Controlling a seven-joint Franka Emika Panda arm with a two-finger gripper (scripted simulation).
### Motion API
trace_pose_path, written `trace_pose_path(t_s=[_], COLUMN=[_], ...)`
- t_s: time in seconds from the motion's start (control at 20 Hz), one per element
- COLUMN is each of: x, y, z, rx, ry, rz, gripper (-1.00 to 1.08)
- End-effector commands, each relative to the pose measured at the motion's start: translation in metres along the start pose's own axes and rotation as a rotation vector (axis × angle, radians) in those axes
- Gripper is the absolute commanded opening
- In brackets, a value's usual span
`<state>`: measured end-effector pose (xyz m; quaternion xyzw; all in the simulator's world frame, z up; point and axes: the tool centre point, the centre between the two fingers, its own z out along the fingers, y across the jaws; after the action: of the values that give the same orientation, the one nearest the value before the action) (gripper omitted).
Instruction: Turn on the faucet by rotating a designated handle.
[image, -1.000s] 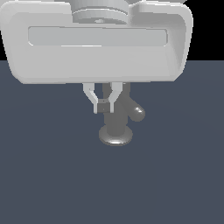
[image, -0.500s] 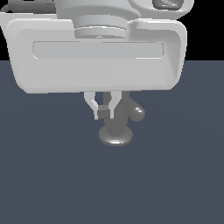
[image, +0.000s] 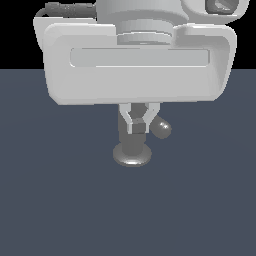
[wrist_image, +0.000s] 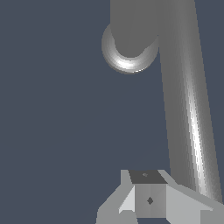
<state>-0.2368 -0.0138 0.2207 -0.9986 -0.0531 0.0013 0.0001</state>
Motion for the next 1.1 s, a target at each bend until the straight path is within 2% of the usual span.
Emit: trace_pose_path(t_s=[0.0,1.05], x=[0.003,0.018], y=[0.014,0.101], z=[0.0,0.0], rx=[0.0,-0.001], ry=[0.003,0.002], rz=[0.007,0.007], gripper=[-1.0,-1.0])
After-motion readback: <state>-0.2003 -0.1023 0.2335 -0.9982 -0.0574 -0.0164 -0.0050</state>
